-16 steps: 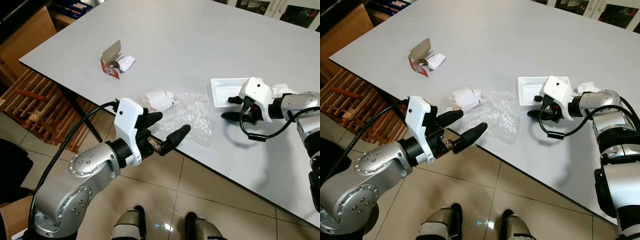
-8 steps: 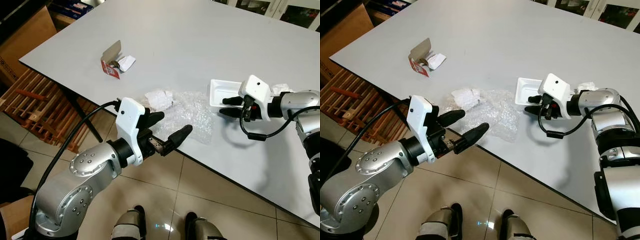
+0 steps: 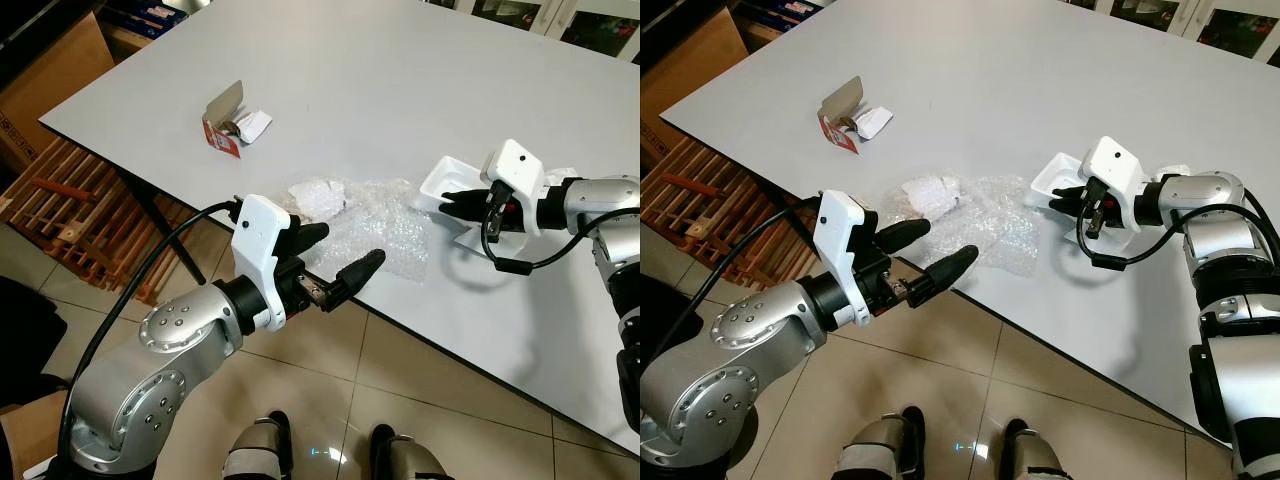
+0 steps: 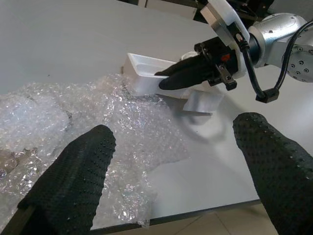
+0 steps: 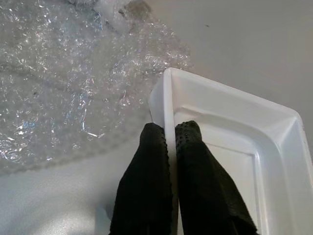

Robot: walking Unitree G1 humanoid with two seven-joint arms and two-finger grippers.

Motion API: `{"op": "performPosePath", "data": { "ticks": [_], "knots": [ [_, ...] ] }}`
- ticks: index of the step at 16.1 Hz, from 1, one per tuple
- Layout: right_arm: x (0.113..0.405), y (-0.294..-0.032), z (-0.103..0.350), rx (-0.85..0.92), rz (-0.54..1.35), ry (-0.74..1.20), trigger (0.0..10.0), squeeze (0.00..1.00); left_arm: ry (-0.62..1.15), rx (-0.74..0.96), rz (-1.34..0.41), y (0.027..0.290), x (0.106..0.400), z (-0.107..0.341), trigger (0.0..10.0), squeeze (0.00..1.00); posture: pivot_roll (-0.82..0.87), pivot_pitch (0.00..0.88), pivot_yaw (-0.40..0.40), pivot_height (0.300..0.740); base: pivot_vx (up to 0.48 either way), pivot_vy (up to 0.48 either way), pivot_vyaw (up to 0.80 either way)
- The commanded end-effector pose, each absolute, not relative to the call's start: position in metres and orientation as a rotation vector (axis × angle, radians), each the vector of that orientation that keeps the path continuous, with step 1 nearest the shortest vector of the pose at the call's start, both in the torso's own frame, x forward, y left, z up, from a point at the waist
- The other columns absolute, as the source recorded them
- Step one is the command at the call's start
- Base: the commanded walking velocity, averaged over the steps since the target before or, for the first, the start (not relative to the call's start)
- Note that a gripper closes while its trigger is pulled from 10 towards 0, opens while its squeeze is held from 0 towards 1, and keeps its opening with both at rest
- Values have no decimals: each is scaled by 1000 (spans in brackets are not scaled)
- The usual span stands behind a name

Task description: Picking trash to rubbish bin

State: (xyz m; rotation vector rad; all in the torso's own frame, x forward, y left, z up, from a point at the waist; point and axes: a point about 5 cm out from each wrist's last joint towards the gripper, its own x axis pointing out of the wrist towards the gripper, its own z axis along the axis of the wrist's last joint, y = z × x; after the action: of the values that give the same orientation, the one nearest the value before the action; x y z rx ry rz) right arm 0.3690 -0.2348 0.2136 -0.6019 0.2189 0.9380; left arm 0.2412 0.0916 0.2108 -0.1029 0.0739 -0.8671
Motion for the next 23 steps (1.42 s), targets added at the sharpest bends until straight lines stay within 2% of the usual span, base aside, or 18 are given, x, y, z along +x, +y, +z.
{"op": "performPosePath", "data": {
  "ticks": [1,2,3,11,15,23],
  "knots": [
    [366,-239,208,-597,942,243,4667,0,75,-98,-881,90,241,211,10000,0,156,232,45,740,0,0,0],
    [367,-239,207,-591,923,250,10000,525,75,-99,-882,90,241,211,10000,0,156,233,42,740,0,0,0],
    [367,-240,208,-590,912,251,10000,1000,74,-100,-881,89,241,211,10000,0,152,231,39,740,0,0,0],
    [366,-243,214,-572,920,259,10000,1000,76,-103,-882,87,241,209,10000,0,142,229,31,740,0,0,0],
    [360,-243,203,-565,982,329,10000,1000,78,-101,-881,87,242,208,10000,0,139,225,29,740,0,0,0],
    [362,-253,193,-582,879,364,10000,1000,82,-97,-878,87,241,206,10000,0,145,231,28,740,0,0,0]
  ]
}}
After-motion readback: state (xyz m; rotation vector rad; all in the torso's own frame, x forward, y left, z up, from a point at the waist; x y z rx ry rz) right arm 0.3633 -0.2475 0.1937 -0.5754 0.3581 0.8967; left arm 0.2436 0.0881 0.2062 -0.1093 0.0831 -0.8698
